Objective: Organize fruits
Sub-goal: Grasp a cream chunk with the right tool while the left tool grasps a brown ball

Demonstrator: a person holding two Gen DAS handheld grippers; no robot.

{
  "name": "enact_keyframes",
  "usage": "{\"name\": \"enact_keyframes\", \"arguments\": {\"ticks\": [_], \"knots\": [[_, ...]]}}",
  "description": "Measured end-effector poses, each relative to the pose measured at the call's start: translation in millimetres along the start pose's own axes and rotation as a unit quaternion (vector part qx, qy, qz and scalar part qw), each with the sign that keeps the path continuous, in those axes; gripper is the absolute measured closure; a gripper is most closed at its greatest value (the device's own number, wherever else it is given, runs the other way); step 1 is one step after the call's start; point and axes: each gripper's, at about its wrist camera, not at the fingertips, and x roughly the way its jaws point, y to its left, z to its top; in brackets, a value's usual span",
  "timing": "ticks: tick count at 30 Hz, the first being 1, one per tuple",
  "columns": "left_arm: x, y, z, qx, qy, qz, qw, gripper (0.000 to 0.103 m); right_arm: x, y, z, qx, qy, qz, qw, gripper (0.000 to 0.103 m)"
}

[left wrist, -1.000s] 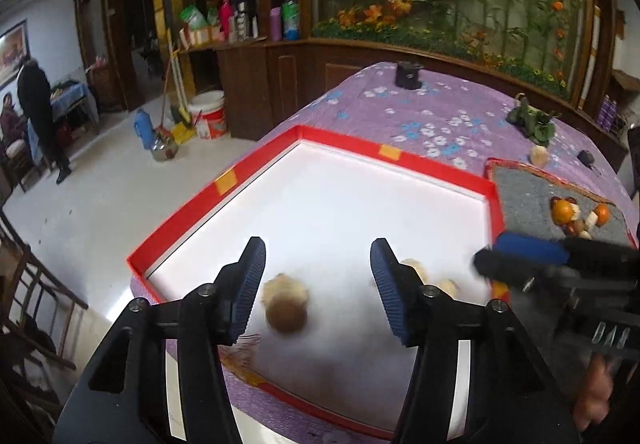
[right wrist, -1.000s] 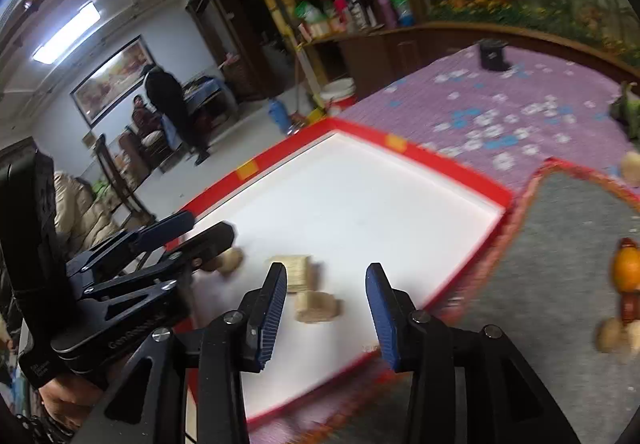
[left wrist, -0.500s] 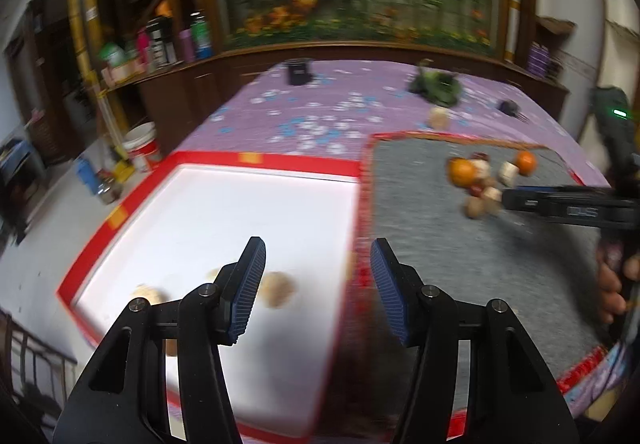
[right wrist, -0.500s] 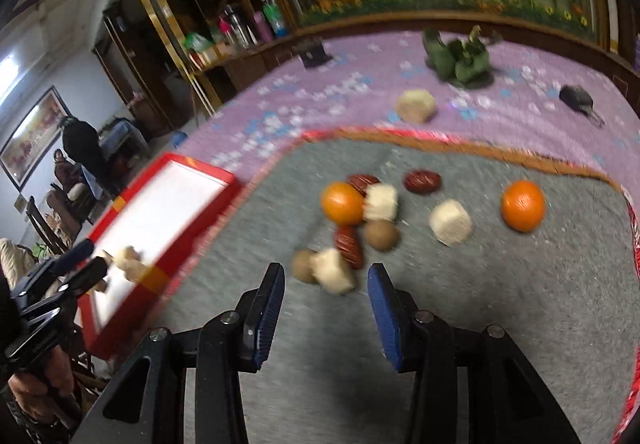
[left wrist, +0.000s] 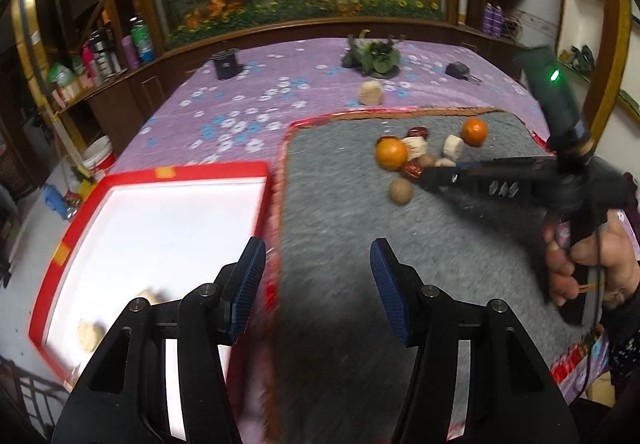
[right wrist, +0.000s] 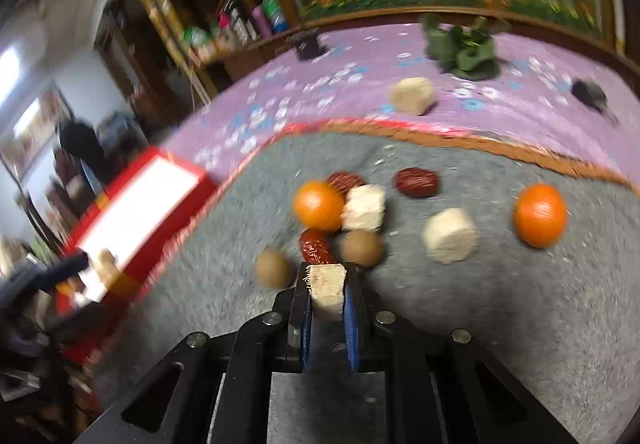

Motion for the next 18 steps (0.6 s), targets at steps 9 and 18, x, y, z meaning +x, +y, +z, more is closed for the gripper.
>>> {"name": "enact_keyframes", "arguments": {"ticks": [9,18], "knots": [[53,-44,29,0.034,0.045,-0.051,0.9971,0.049,-53,-75,6,0.185,-0.112,0.097,0.972,0.090],[84,-56,41,0.042,0.074,-0.070,0.9939,0.073,-51,-81,10,0.210,-0.104,0.100,0.967,0.090]]}}
